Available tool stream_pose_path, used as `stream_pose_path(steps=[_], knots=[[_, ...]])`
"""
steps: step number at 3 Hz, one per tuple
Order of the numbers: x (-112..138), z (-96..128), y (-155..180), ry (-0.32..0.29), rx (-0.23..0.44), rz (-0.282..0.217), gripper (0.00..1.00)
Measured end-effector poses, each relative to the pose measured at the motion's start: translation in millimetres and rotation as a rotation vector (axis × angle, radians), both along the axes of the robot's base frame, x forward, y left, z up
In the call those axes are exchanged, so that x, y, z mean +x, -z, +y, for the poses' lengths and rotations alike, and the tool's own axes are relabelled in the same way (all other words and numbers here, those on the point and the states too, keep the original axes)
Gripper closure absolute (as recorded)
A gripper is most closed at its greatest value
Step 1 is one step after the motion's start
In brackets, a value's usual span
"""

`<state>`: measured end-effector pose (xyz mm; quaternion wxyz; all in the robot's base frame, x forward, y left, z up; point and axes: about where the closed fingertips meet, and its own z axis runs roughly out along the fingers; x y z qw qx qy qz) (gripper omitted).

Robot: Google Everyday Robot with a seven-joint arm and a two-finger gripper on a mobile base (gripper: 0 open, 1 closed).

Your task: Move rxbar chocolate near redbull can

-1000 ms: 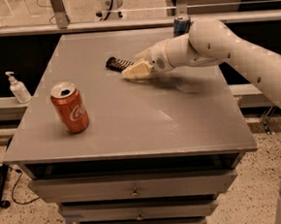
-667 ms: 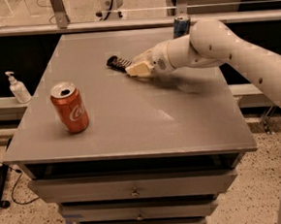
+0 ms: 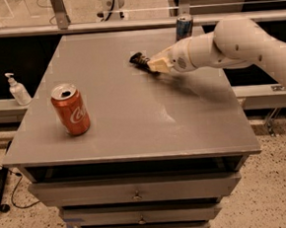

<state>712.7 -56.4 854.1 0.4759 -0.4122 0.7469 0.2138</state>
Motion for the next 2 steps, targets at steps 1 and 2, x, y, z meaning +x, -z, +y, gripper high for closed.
stream_pose_path(steps=[1,2], knots=[[-14,-51,-14,0.108,-0.041,-0.019,1.0],[-32,-98,-19,0.207,-0.081,-0.016,1.0]])
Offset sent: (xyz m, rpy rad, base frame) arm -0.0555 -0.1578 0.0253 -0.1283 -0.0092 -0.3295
